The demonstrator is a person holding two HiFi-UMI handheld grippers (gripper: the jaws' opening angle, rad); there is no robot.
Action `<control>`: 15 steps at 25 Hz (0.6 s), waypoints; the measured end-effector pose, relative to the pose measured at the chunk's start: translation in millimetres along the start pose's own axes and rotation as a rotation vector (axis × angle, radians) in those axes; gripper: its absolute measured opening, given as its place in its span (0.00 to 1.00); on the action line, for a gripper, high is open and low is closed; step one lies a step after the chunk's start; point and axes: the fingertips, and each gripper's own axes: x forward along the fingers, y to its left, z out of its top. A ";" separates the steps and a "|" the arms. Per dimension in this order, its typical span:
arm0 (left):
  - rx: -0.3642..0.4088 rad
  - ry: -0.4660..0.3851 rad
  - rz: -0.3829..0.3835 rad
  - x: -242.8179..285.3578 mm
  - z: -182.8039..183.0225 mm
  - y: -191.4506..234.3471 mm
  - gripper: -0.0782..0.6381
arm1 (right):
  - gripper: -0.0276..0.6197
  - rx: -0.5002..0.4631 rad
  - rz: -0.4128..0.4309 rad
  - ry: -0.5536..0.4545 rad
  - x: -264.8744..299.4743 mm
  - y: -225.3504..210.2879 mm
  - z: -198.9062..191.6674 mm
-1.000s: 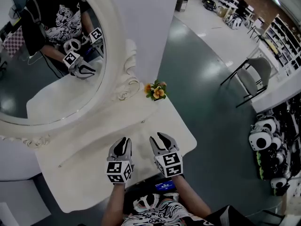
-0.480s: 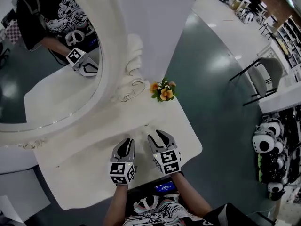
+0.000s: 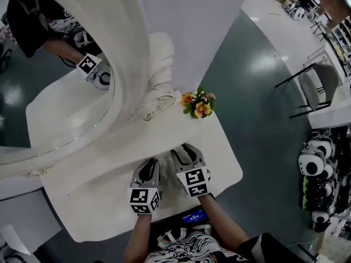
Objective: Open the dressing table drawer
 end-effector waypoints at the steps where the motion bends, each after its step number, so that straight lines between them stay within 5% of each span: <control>1: -0.002 0.001 0.001 0.9 -0.3 1.3 0.17 | 0.27 -0.007 0.002 -0.001 2.7 0.0 1.0; 4: -0.006 0.003 0.001 0.7 -0.6 3.5 0.17 | 0.20 -0.035 0.003 -0.002 7.3 0.9 3.3; 15: -0.004 0.005 -0.014 -1.8 -2.7 -1.8 0.16 | 0.20 -0.047 -0.004 0.034 -16.7 4.4 -14.9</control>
